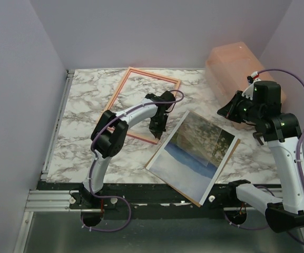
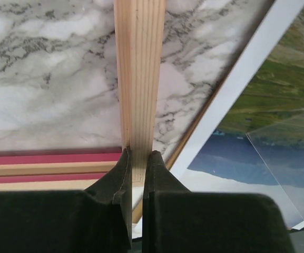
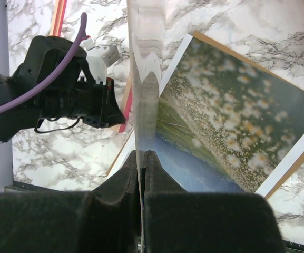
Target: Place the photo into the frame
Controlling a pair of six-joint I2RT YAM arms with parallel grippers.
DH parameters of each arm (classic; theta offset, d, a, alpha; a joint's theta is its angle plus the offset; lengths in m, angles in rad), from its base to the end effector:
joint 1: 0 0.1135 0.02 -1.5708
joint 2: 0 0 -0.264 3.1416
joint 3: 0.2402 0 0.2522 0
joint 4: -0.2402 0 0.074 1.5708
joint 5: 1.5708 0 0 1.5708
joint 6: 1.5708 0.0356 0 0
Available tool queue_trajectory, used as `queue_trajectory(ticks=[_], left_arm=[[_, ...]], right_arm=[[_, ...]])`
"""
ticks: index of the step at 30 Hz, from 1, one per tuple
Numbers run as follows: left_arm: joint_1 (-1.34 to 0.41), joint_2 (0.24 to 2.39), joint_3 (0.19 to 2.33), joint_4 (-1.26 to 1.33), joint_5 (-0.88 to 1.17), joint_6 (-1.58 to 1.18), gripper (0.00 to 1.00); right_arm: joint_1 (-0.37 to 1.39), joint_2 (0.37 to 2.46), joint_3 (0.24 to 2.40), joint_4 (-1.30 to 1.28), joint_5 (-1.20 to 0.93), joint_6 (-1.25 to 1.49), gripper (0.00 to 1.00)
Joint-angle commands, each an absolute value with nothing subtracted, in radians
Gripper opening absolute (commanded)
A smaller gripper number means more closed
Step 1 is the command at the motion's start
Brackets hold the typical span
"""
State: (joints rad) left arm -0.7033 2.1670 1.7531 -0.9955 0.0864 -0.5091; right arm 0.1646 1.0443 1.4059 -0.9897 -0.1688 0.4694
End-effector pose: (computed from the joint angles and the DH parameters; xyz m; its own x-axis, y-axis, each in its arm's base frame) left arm 0.3292 -0.2832 0.1803 -0.9765 0.1914 -0.0988 0.2050 0.9668 -0.1527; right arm 0.1800 0.0360 0.4204 -0.6507 0.3440 -0.6770 -0.0014 0.8910 0.4541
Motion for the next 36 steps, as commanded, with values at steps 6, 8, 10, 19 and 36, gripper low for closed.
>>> queue_trajectory(ticks=[6,8,10,19,36], left_arm=[[-0.759,1.925,1.623,-0.953,0.098,-0.651,0.00],[-0.780,1.897,1.578,-0.930,0.109,-0.696,0.00],[-0.803,1.871,1.534,-0.908,0.118,-0.740,0.00],[-0.956,1.835,1.457,-0.910,0.119,-0.928,0.00],[-0.990,1.708,1.275,-0.604,0.287,-0.943,0.74]], right_arm=[[0.167,1.041,1.443,-1.006,-0.154,0.452,0.00],[0.167,1.041,1.447,-1.008,-0.157,0.453,0.00],[0.167,1.041,1.451,-1.011,-0.159,0.454,0.00],[0.166,1.041,1.473,-1.034,-0.141,0.441,0.00],[0.167,1.026,1.519,-1.083,-0.066,0.417,0.01]])
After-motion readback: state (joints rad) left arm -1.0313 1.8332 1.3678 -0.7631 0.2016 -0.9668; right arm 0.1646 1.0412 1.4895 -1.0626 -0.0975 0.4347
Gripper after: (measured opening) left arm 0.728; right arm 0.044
